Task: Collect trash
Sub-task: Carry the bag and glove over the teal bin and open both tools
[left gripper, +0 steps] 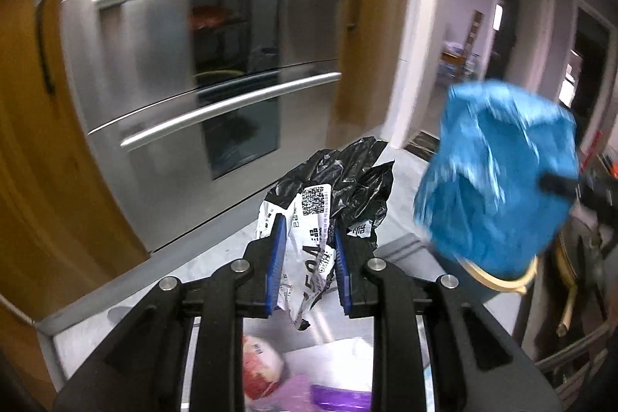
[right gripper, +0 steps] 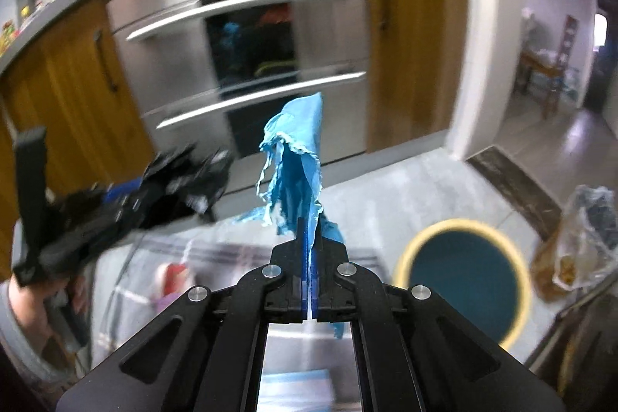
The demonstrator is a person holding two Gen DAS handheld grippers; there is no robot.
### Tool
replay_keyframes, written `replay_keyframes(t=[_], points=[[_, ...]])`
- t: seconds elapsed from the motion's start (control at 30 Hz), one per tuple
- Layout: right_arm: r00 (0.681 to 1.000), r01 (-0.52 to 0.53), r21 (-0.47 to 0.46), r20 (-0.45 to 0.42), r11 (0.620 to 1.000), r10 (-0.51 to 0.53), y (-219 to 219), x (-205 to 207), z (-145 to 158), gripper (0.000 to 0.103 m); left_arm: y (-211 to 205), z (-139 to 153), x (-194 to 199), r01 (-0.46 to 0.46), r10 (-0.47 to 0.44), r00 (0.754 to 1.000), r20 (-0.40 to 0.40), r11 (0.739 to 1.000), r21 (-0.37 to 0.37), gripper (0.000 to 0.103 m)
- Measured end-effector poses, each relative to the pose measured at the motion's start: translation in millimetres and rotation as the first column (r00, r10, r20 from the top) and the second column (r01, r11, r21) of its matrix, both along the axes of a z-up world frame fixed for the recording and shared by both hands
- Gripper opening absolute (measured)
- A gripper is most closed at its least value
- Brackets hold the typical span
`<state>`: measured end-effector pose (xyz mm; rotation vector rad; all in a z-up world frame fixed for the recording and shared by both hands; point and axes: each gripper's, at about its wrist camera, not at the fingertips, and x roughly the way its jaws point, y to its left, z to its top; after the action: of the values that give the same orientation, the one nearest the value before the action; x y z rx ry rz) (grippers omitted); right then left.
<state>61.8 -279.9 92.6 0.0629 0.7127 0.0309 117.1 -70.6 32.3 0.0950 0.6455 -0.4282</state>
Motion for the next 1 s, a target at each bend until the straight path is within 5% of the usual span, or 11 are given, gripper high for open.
replay_keyframes(t=[0.5,1.0], points=[[0.967,0.251,0.003,-0.046,0.968,-0.250,-126,-3,-8,0.002,-178,-3,-22,0.240,-0.239,0.970,-0.029,0.970,0.028,0.023],[0.882,0.433,0.103,-0.253,0.896,-0.397,-223,-4,-81,0.002,-285,-59,-9,0.323,-0.307,0.941,-0.141,0.940,0.111,0.023]])
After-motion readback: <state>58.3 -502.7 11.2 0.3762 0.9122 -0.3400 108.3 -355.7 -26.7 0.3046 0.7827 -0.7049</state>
